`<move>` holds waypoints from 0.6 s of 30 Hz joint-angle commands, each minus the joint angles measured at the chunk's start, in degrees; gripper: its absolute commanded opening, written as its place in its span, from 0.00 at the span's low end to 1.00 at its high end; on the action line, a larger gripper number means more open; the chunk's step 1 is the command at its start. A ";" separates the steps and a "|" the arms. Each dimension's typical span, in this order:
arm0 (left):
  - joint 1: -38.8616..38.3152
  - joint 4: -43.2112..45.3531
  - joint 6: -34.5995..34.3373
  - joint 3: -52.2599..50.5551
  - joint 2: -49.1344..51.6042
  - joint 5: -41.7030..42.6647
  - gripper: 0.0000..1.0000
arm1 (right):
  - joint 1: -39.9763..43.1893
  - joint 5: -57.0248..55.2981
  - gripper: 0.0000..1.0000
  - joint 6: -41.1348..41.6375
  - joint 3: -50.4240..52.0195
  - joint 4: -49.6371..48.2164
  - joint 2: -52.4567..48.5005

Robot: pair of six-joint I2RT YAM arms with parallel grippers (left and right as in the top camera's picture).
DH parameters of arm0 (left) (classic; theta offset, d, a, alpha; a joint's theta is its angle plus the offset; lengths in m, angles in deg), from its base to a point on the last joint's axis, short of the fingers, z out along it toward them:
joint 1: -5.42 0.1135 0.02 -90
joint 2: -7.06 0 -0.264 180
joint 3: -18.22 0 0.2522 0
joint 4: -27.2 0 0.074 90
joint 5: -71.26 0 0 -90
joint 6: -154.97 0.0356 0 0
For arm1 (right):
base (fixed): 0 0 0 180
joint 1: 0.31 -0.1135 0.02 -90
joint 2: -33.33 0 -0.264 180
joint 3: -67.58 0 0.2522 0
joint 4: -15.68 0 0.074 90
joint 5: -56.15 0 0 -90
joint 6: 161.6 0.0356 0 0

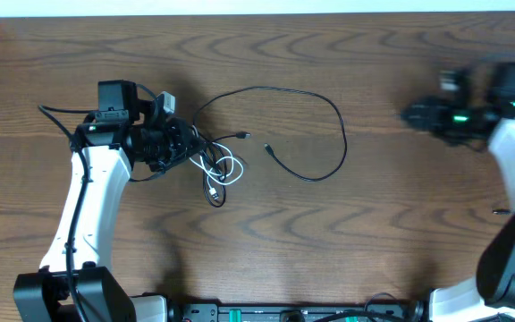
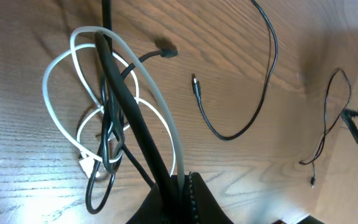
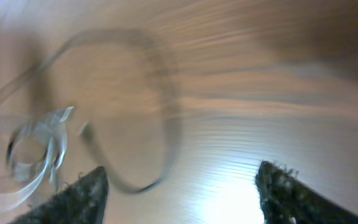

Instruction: Untangle cables

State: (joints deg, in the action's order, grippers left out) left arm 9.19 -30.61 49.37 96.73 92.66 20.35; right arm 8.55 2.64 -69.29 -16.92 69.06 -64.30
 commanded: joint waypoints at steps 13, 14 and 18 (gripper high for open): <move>-5.51 16.59 -16.31 1.49 -0.31 12.15 0.07 | -38.47 -10.05 0.84 -8.35 -0.61 -10.01 -0.98; -5.51 17.55 -18.12 1.49 -0.31 13.07 0.07 | -39.87 -11.37 0.85 -8.35 -0.61 -10.84 -1.05; -5.51 19.56 -24.20 1.49 -0.31 14.08 0.07 | -43.93 -15.74 0.86 -7.89 -0.61 -14.12 -1.07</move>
State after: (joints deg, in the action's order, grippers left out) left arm 3.75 -11.99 32.13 96.76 92.66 31.10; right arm -33.33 -7.74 -76.70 -16.95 56.03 -64.75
